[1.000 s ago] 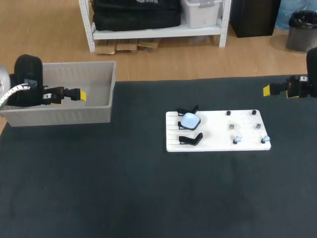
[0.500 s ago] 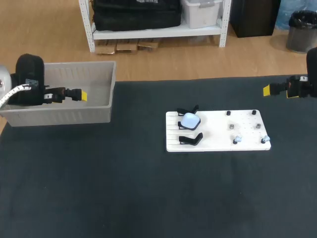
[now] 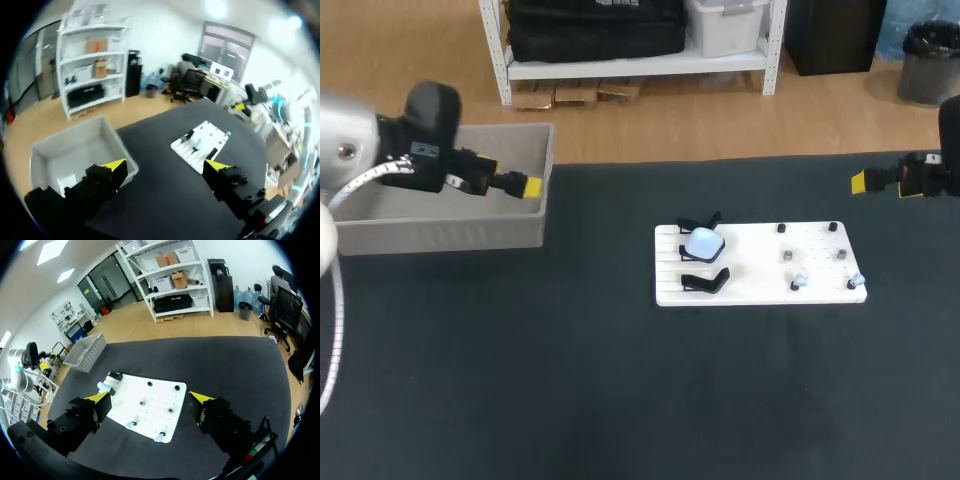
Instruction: Pick up each earbud case from the left stands, insert the matching earbuds, close the lid, and place the case in the box.
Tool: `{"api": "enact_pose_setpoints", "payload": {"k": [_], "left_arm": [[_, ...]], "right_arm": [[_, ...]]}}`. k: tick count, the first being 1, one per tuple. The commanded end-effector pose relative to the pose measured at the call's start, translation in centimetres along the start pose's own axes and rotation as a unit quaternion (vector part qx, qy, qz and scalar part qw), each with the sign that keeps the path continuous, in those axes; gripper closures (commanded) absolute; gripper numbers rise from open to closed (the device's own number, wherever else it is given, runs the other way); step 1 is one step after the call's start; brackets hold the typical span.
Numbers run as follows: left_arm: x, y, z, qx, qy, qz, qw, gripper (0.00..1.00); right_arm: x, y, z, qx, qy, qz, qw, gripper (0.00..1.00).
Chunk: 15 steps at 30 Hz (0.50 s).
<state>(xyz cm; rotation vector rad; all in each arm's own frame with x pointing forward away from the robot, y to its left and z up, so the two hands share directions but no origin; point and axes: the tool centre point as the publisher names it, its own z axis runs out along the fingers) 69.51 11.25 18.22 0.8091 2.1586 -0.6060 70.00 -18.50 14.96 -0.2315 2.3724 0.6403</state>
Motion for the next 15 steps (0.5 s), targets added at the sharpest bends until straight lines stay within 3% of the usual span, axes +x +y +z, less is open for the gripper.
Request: {"api": "enact_pose_setpoints", "payload": {"k": [1,15], "left_arm": [[-0.1,-0.3,1.9,0.092,0.001,0.105,0.99,0.0],[0.1,-4.7,8.4,0.198,0.003,0.244,0.949,0.0]], "right_arm": [[0.0,-0.1,0.0,-0.001,0.001,0.0,1.0,0.0],[0.0,-0.1,0.0,-0.001,0.001,0.0,1.0,0.0]]}}
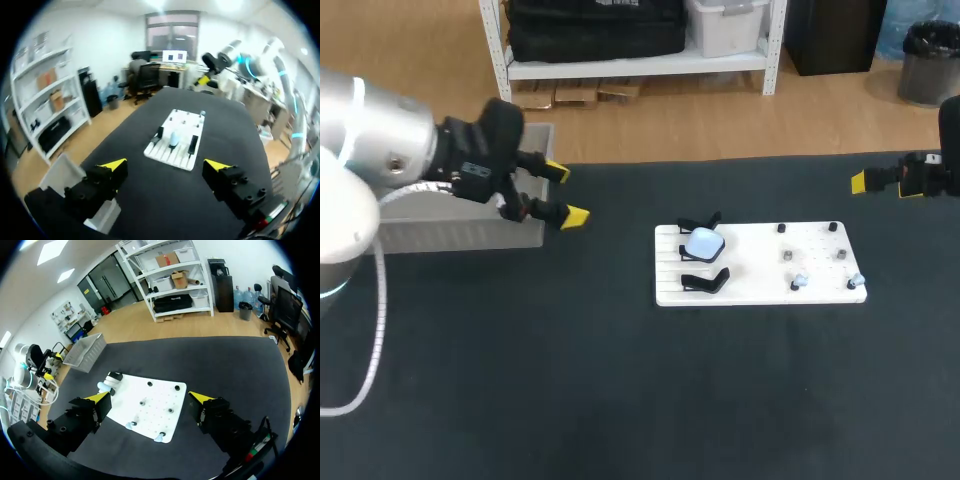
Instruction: Pick up each earbud case from the left stands, insert the matching earbuds, close the lid, and place the case in the box.
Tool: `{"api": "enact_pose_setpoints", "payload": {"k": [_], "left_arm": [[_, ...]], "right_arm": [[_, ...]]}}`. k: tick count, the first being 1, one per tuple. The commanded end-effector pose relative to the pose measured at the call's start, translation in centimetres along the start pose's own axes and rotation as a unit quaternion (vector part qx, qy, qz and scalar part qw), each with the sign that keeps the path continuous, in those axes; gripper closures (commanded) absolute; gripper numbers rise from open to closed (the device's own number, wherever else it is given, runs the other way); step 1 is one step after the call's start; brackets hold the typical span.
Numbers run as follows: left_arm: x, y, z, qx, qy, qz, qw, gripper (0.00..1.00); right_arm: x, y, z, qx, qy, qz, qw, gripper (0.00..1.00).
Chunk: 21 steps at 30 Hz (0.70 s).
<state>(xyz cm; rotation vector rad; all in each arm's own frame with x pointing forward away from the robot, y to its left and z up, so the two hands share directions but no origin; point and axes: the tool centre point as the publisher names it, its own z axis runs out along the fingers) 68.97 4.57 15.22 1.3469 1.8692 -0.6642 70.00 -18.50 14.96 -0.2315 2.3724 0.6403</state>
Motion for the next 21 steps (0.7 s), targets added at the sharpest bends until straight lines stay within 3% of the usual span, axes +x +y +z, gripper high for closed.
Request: {"api": "enact_pose_setpoints", "payload": {"k": [1,16,21], "left_arm": [[-0.1,0.4,3.0,0.081,-0.011,0.056,0.995,0.0],[-0.1,-0.7,9.2,0.129,-0.019,0.111,0.985,0.0],[-0.1,-1.1,11.3,0.146,-0.01,0.108,0.983,0.0]], "right_arm": [[0.0,-0.1,0.0,-0.001,0.001,0.0,1.0,0.0],[0.0,-0.1,0.0,-0.001,0.001,0.0,1.0,0.0],[0.0,-0.1,0.0,-0.001,0.001,0.0,1.0,0.0]]}}
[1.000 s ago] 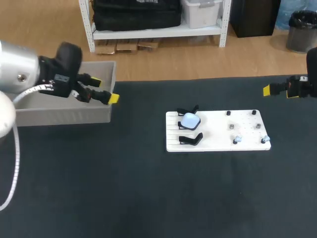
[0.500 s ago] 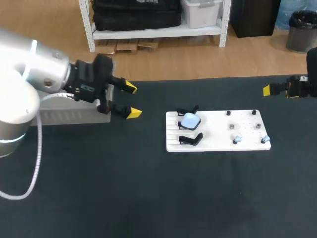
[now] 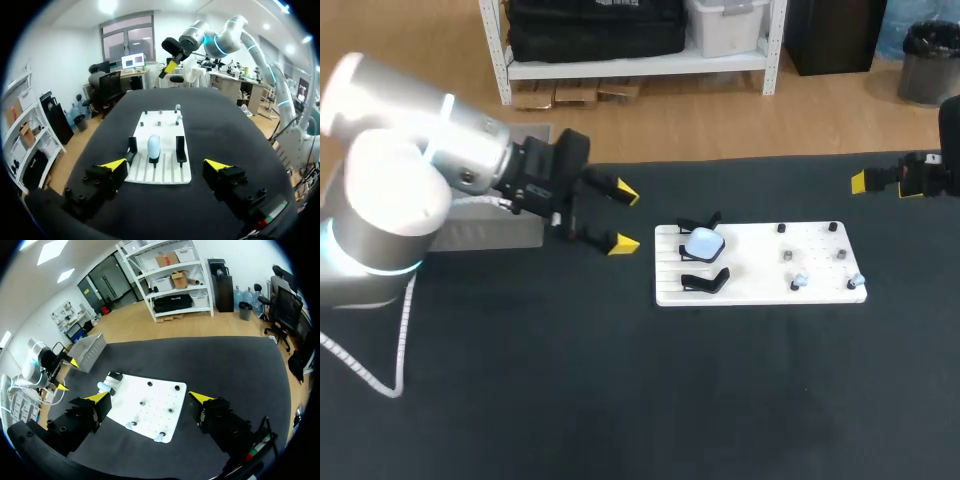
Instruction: Pick up each earbud case from the left stands, insert the matching earbuds, close the lid, and place the case in the box.
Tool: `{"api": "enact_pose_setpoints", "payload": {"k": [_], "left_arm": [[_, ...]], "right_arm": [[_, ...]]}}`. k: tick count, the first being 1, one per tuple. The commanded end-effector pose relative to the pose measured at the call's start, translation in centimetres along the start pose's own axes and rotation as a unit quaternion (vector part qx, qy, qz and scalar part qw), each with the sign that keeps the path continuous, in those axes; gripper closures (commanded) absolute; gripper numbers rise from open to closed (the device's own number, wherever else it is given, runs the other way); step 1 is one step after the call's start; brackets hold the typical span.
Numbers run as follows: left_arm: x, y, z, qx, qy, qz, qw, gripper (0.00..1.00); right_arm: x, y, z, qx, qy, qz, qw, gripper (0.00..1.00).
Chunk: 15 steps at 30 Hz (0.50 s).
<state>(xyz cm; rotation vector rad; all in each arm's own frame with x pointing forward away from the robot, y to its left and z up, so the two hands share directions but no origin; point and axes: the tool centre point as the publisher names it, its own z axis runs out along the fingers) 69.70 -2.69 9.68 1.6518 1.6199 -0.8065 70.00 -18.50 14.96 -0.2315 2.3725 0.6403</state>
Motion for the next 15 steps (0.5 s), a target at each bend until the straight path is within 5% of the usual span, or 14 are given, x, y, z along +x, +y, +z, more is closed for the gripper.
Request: {"api": "enact_pose_setpoints", "payload": {"k": [1,9,15], "left_arm": [[0.1,1.1,2.5,0.033,0.007,-0.005,0.999,0.0],[0.5,0.5,4.7,0.047,0.007,-0.01,0.999,0.02],[0.7,0.7,6.0,0.045,0.003,-0.015,0.999,0.39]], "right_arm": [[0.0,-0.1,0.0,-0.001,0.001,0.0,1.0,0.0],[0.0,-0.1,0.0,-0.001,0.001,0.0,1.0,0.0],[0.0,-0.1,0.0,-0.001,0.001,0.0,1.0,0.0]]}}
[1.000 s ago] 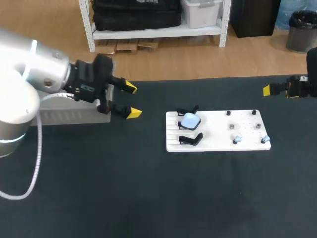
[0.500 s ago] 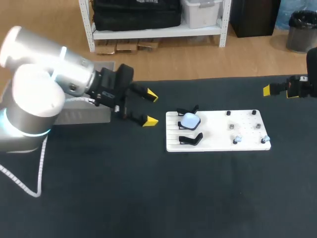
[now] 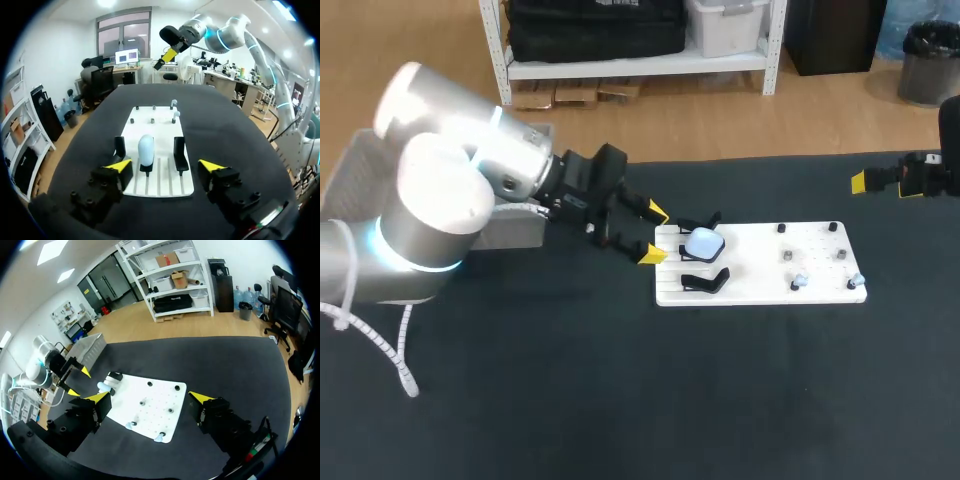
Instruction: Pick up each earbud case from the left stands, insert the matching earbuds, close the lid, and place the case in the box.
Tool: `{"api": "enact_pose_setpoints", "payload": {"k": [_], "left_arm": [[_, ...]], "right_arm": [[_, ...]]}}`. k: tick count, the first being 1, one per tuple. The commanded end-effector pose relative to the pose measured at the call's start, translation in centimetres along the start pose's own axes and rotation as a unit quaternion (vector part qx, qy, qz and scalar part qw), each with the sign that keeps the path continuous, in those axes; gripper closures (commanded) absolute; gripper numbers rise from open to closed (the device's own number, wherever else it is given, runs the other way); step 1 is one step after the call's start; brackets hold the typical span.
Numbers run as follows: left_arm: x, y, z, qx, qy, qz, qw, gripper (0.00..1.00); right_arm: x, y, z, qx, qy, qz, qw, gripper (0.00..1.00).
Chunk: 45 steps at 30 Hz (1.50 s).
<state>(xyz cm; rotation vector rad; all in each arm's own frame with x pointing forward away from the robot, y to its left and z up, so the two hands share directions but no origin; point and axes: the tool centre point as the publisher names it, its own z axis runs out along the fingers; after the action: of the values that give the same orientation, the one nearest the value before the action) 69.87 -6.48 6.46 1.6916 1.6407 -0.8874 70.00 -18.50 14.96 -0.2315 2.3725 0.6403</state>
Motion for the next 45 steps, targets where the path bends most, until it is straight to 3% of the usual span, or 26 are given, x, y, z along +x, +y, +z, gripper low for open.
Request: {"api": "enact_pose_setpoints", "payload": {"k": [1,2,5,17,45], "left_arm": [[0.3,0.8,1.2,0.006,-0.002,-0.001,1.0,0.45],[0.4,0.9,1.4,0.004,-0.002,-0.002,1.0,0.51],[0.6,1.2,2.0,0.003,-0.001,-0.002,1.0,0.55],[1.1,2.5,3.8,0.003,-0.007,-0.017,1.0,0.49],[0.9,2.4,5.6,0.002,-0.064,-0.021,0.998,0.54]], "right_arm": [[0.0,-0.1,0.0,-0.001,0.001,0.0,1.0,0.0],[0.0,-0.1,0.0,-0.001,0.001,0.0,1.0,0.0],[0.0,-0.1,0.0,-0.001,0.001,0.0,1.0,0.0],[0.0,-0.1,0.0,-0.001,0.001,0.0,1.0,0.0],[0.0,-0.1,0.0,-0.001,0.001,0.0,1.0,0.0]]}}
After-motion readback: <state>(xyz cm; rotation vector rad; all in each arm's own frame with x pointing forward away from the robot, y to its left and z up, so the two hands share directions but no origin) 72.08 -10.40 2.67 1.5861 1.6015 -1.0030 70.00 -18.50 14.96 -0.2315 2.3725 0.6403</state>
